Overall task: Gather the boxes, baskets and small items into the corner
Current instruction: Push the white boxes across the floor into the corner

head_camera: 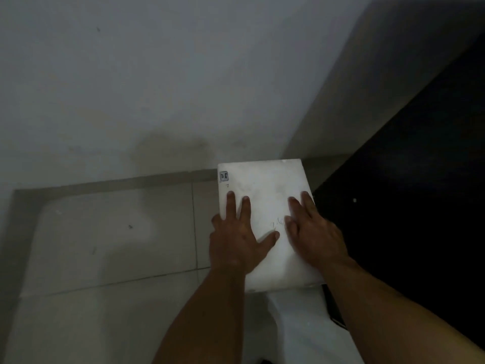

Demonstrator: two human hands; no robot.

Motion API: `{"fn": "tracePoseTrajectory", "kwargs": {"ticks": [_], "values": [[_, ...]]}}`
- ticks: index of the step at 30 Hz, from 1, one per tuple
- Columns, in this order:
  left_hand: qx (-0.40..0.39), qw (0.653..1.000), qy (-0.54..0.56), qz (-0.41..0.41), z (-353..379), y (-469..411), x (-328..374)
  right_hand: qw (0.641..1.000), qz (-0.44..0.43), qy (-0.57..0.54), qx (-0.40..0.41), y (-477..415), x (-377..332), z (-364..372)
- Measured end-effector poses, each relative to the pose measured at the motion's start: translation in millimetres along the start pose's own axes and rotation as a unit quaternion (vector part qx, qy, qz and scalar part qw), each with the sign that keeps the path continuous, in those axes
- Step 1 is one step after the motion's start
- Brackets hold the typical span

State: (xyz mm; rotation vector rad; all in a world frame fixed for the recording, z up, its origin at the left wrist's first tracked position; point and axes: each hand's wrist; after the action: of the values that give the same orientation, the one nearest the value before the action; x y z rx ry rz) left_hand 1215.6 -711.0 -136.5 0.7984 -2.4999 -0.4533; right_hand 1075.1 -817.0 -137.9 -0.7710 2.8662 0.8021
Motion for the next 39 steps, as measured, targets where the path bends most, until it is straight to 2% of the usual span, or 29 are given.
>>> {"fn": "tracePoseTrajectory", "kwargs": {"ticks": [5,11,19,24,29,33,36,39], "values": [[-0.017,1.000,0.003,-0.002,70.8,-56.1,-18.9,1.000,-0.014,-0.004,-0.007,-58.3,26.4,57.2],[-0.056,0.998,0.022,0.011,131.5,-89.7,-32.5,1.000,-0.017,-0.018,-0.017,-87.3,51.5,108.8],[-0.200,0.979,0.011,0.024,155.0,-91.1,-43.2,0.985,-0.023,-0.075,-0.154,-87.6,68.6,136.9],[-0.247,0.969,0.000,0.021,158.8,-86.9,-42.2,0.980,-0.012,-0.083,-0.178,-79.8,73.2,138.2],[-0.252,0.967,-0.015,0.021,158.2,-88.9,-37.3,0.980,-0.013,-0.082,-0.181,-82.5,76.2,136.3],[-0.265,0.960,-0.086,0.033,156.7,-83.4,-37.2,0.977,-0.009,-0.058,-0.205,-81.2,75.4,133.4],[-0.284,0.937,-0.194,0.056,159.1,-70.5,-32.4,0.966,-0.023,0.027,-0.256,-73.0,68.6,130.6],[-0.293,0.925,-0.234,0.066,167.9,-57.8,-24.3,0.945,-0.018,0.095,-0.313,-66.0,56.5,134.9]]}}
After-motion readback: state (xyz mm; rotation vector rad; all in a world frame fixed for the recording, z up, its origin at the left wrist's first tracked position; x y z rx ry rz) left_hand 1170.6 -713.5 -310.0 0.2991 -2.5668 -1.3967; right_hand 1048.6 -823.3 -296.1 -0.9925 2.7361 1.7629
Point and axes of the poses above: each hand's wrist, its own y-axis away from the middle knuckle, its own z-axis out of the palm, x = y × z, and after that the axes turned 7 degrees about -x, right-handed
